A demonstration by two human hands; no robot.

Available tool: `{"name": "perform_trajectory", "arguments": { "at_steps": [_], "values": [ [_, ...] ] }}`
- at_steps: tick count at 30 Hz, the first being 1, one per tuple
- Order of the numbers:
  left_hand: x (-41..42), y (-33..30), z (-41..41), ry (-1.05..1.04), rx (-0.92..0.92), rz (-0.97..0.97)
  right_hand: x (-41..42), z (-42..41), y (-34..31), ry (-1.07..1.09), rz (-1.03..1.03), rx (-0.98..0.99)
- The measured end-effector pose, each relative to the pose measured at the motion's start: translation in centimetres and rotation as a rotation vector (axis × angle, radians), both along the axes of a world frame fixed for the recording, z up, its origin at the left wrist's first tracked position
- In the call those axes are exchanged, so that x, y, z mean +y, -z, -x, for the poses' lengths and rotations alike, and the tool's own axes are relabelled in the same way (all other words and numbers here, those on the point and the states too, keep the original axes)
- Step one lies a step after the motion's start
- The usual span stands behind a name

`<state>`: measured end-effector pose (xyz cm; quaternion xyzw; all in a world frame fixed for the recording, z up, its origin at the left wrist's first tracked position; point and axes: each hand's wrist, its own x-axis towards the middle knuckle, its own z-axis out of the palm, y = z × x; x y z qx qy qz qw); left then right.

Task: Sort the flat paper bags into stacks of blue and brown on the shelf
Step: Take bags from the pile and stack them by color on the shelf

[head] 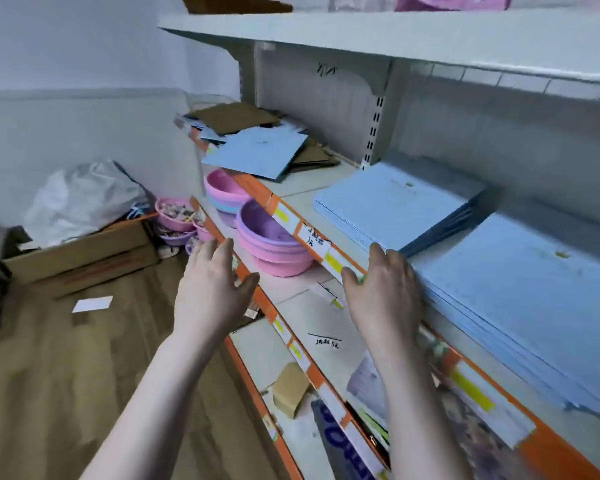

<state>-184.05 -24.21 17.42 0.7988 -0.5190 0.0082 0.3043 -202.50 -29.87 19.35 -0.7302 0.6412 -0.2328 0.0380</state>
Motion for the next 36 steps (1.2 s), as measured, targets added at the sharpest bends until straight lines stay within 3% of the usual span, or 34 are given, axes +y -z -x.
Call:
{"name": "perform_trajectory", "arguments": {
  "at_steps": [12,21,29,36],
  "values": [
    [-16.7,-2.3,-14.6,-0.003,-0.042,0.004,-17.1,-15.5,-0.7,-0.011,0.0,-0.014],
    [-30.9,-2.1,-25.9,0.28,-0.066,-0.022,-25.8,-25.6,0.2,0.253,-0.003,-0.016],
    [-40.2,-1.9,-29.7,0.443,-0.092,-0.102,-30.2,-30.0,0.7,0.394,-0.048,-0.04],
    [-44.1,-0.8,-29.5,0.376,-0.076,-0.199,-33.2,-30.7,0.6,0.378,-0.114,-0.07]
  ]
}}
